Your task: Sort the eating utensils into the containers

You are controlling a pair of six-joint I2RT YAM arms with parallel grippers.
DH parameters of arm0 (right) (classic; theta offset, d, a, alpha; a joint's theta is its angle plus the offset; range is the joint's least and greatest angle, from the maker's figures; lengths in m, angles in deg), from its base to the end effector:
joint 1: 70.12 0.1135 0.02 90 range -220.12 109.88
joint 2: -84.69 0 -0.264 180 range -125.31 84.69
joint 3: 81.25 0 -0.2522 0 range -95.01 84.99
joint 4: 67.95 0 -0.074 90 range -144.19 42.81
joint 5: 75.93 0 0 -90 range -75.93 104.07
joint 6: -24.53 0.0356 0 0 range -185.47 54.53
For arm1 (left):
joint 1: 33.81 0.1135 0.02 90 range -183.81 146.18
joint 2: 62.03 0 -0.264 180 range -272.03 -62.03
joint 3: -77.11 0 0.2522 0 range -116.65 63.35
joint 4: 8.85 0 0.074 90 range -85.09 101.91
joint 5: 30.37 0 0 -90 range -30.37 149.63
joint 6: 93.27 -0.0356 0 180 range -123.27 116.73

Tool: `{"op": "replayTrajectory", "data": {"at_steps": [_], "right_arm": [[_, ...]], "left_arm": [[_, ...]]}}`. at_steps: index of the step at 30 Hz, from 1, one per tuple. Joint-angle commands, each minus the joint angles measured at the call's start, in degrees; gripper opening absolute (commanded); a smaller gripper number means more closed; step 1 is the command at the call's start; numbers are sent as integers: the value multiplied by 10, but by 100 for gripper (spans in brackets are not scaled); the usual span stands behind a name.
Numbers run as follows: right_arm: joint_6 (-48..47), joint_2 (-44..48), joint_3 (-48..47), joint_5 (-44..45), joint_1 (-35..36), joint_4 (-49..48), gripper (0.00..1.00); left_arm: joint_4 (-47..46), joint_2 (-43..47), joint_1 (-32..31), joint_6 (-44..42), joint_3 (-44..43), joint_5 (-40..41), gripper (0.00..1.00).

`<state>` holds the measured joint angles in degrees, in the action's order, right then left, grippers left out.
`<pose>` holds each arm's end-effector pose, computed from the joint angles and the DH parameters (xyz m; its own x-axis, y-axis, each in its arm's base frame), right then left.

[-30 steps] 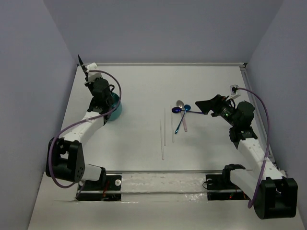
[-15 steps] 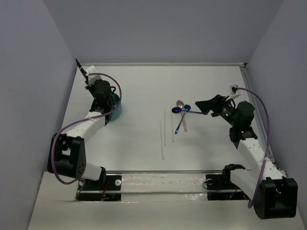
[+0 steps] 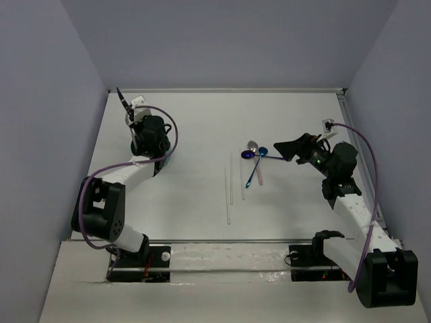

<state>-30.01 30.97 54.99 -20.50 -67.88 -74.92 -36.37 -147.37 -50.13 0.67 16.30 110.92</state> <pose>0.2144 0.0286 0.2773 -0.3896 0.4628 -0.7962 -0.4572 0.6533 0.6035 0.3189 -0.0644 0.2769 0.0893 -0.0709 -0.9935 -0.5673 0.8162 -0.1092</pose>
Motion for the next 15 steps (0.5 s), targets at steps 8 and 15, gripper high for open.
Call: {"op": "replayTrajectory", "data": {"at_steps": [8,15], "right_arm": [[3,5,0,-11,1,-38,97],[7,-1,2,-11,1,-45,97]], "left_arm": [[-59,-25,0,-5,15,32,0],[-45,-32,-11,17,13,50,5]]}}
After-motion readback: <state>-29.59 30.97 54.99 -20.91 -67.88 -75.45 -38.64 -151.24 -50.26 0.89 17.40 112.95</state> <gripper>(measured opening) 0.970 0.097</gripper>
